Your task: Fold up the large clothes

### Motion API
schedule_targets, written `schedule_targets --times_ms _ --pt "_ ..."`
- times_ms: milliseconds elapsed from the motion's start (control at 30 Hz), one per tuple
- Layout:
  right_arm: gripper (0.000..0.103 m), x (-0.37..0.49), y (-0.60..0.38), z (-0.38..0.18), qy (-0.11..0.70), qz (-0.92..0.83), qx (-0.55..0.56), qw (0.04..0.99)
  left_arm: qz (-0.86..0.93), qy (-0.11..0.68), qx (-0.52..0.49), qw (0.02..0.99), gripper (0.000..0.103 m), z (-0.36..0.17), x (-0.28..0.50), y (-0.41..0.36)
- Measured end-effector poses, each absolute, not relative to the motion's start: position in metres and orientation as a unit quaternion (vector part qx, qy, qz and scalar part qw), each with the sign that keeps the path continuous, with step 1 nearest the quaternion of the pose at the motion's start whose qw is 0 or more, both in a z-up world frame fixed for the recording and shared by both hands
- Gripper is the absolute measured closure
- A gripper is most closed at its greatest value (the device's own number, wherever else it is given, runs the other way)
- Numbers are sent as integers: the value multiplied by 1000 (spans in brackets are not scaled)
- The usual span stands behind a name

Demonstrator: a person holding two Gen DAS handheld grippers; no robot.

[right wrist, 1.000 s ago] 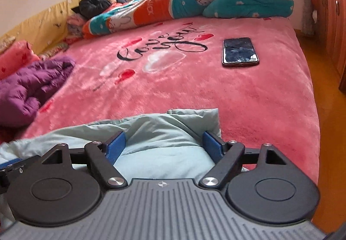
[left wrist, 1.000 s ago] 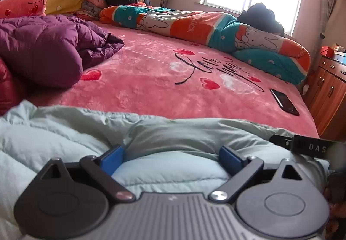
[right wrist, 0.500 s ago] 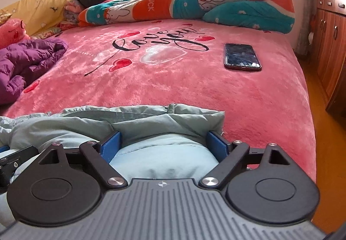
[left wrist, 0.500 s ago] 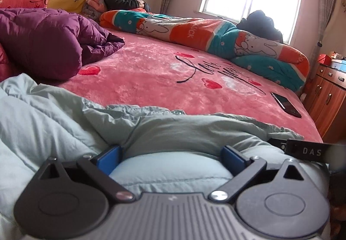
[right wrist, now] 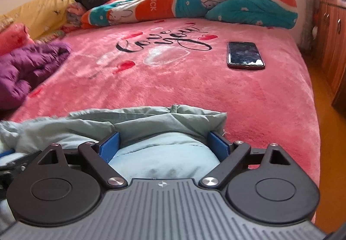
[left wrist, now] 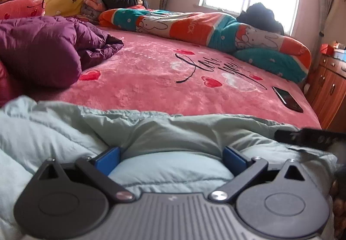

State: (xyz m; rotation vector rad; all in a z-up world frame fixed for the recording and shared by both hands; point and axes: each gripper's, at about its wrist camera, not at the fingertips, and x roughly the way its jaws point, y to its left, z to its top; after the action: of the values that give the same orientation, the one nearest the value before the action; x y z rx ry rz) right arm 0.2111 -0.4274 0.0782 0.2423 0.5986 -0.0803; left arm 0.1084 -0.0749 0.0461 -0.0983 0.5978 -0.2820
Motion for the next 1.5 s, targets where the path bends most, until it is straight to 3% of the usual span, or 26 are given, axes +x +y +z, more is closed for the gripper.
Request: schedule_targets --times_ms 267,467,833,1500 --pt "0 164 -479 112 255 7 204 945 -168 270 -79 945 3 116 71 -19" --pt "0 129 -522 100 279 69 278 917 -134 279 -76 948 3 138 39 54" --pt "0 114 -518 61 329 173 378 848 -126 341 -162 917 3 94 35 147" --pt "0 132 -517 47 284 308 458 784 -268 410 -282 825 2 22 104 141"
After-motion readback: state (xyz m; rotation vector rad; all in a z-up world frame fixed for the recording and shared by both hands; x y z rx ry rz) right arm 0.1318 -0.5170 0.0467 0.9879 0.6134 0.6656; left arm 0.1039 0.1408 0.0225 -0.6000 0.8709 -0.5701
